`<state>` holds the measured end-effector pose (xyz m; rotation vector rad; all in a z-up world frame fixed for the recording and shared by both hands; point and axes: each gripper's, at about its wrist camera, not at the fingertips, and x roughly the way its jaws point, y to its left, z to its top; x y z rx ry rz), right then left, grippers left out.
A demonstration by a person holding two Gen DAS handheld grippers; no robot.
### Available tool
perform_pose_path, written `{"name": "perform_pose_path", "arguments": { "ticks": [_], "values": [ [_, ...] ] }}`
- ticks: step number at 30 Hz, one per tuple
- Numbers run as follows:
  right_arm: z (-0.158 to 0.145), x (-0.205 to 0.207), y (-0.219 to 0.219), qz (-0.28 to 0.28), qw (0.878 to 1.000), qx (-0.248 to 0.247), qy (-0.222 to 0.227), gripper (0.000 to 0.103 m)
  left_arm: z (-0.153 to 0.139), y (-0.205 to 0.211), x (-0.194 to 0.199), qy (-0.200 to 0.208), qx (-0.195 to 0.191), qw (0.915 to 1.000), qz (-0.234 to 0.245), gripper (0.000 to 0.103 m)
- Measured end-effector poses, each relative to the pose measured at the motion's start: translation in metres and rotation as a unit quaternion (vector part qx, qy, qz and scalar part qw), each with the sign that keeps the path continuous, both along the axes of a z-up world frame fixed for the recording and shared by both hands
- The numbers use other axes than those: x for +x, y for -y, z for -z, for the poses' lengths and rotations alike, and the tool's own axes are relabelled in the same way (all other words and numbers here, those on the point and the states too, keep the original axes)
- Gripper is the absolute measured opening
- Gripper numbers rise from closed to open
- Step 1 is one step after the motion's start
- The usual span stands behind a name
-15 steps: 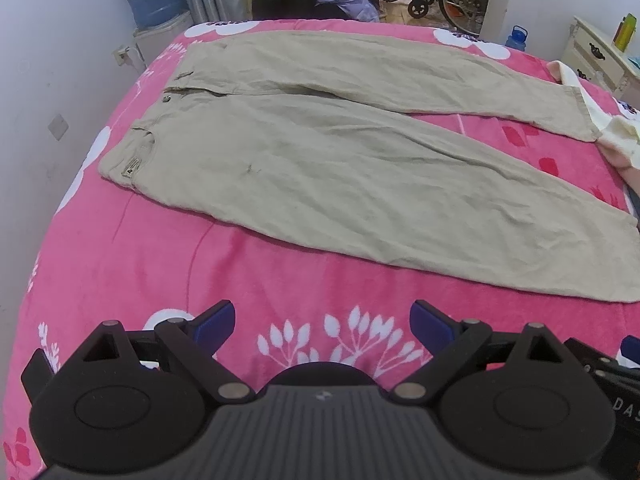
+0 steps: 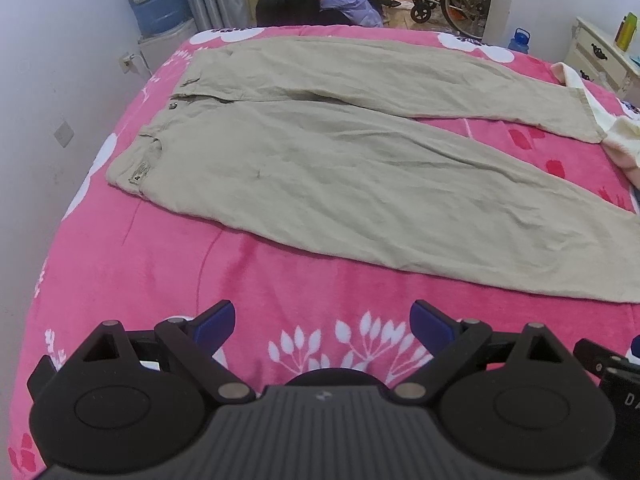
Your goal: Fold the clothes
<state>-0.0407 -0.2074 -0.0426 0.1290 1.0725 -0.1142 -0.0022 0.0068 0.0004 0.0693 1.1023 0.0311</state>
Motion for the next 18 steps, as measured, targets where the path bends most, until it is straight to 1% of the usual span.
{"name": "perform_pose_path", "arguments": {
  "ticks": [5,18],
  "values": [
    [0.0009,0.0002,0.0017,0.001,1.000,-0.001,-0.002,0.083,-0.0007,-0.0009,0.0003,0.007,-0.002,1.0000,0.004,0.095],
    [0.0048,0.0019,0.0047,0.003,1.000,-0.002,-0.008,0.083,0.0030,-0.0003,0.0017,0.003,0.005,1.0000,0.001,0.095]
  ]
}}
